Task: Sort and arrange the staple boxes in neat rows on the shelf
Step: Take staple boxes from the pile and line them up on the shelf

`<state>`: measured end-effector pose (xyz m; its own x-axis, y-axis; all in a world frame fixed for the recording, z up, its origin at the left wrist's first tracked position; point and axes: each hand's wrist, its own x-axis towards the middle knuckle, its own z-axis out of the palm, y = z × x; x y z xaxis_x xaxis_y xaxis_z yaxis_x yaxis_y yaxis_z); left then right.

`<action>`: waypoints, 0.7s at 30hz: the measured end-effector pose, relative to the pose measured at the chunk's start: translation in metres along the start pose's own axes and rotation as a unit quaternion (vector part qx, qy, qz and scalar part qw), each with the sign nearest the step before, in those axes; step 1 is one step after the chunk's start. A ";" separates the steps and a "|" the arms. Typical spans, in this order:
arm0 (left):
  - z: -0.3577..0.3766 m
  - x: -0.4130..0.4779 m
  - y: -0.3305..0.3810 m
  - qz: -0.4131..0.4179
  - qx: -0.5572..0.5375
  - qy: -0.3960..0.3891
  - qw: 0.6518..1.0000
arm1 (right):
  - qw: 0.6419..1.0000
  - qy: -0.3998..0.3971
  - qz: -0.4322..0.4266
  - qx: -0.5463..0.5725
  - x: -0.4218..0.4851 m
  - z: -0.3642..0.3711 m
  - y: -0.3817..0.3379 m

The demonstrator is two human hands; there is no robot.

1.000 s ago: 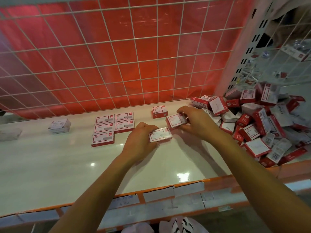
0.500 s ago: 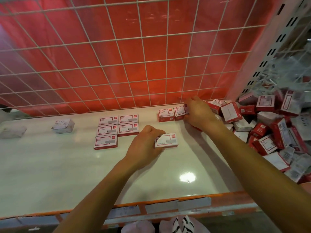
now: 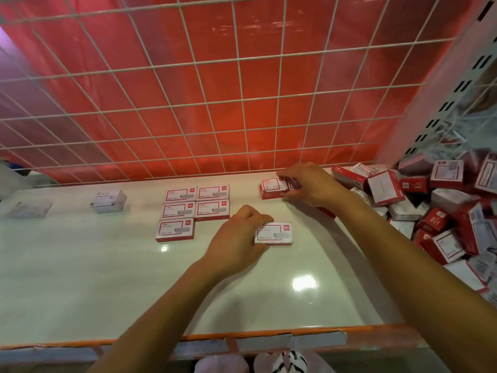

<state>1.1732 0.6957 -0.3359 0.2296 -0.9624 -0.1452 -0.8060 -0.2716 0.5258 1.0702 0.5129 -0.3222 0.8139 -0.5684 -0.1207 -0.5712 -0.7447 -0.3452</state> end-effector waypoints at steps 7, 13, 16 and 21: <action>0.000 -0.003 -0.005 -0.002 -0.002 0.002 1.000 | 0.999 0.007 0.008 0.032 -0.001 0.003 -0.006; -0.001 -0.006 -0.007 0.003 -0.003 0.008 1.000 | 1.000 -0.009 0.002 0.024 -0.001 0.004 -0.008; 0.000 -0.007 -0.009 0.000 -0.005 0.011 1.000 | 1.000 -0.001 0.007 0.023 0.001 0.007 -0.010; -0.001 -0.008 -0.011 -0.006 -0.009 0.009 1.000 | 0.999 0.010 0.010 0.030 0.006 0.013 -0.013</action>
<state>1.1811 0.7061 -0.3395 0.2490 -0.9590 -0.1356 -0.7931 -0.2822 0.5398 1.0842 0.5236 -0.3308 0.7991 -0.5911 -0.1098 -0.5802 -0.7102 -0.3988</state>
